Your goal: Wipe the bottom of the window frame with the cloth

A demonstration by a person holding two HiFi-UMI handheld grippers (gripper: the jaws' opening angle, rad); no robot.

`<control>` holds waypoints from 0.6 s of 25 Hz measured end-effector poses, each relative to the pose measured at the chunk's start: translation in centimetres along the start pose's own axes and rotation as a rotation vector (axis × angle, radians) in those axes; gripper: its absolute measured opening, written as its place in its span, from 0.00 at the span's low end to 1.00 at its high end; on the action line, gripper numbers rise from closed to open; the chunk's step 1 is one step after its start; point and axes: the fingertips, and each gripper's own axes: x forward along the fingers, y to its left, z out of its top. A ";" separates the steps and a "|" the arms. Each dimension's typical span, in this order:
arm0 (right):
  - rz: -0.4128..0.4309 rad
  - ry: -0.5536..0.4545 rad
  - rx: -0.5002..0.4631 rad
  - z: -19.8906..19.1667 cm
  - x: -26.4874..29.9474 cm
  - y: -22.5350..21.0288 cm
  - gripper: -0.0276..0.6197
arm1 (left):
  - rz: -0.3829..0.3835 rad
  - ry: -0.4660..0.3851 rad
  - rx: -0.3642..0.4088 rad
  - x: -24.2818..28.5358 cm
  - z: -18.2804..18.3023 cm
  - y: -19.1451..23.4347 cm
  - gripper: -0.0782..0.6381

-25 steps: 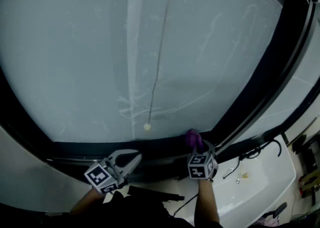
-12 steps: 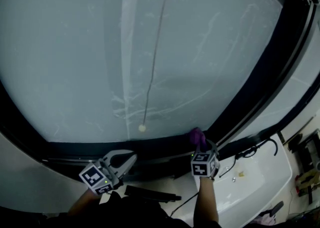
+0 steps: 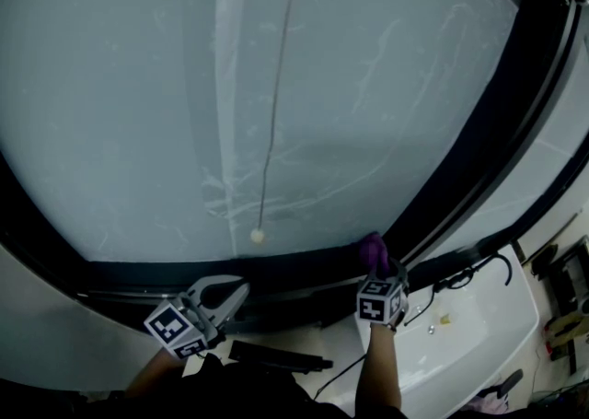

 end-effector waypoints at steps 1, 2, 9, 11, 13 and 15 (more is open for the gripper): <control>-0.005 -0.001 0.004 0.0 0.0 -0.2 0.15 | 0.002 0.002 0.002 0.0 0.0 0.0 0.11; -0.011 -0.003 0.008 -0.1 0.1 -0.4 0.15 | 0.004 0.005 0.005 0.0 0.0 0.0 0.11; -0.042 -0.018 0.092 -0.8 0.2 -1.1 0.15 | 0.012 0.030 0.010 0.2 -0.3 0.2 0.11; -0.044 -0.014 0.105 -1.0 0.2 -1.2 0.15 | 0.010 0.040 0.016 0.2 -0.4 0.2 0.11; -0.047 -0.003 0.103 -1.4 0.0 -1.3 0.15 | 0.015 0.051 0.035 0.3 -0.4 0.1 0.11; -0.050 0.006 0.100 -1.7 -0.3 -1.4 0.15 | 0.029 0.059 0.059 0.3 -0.5 0.0 0.11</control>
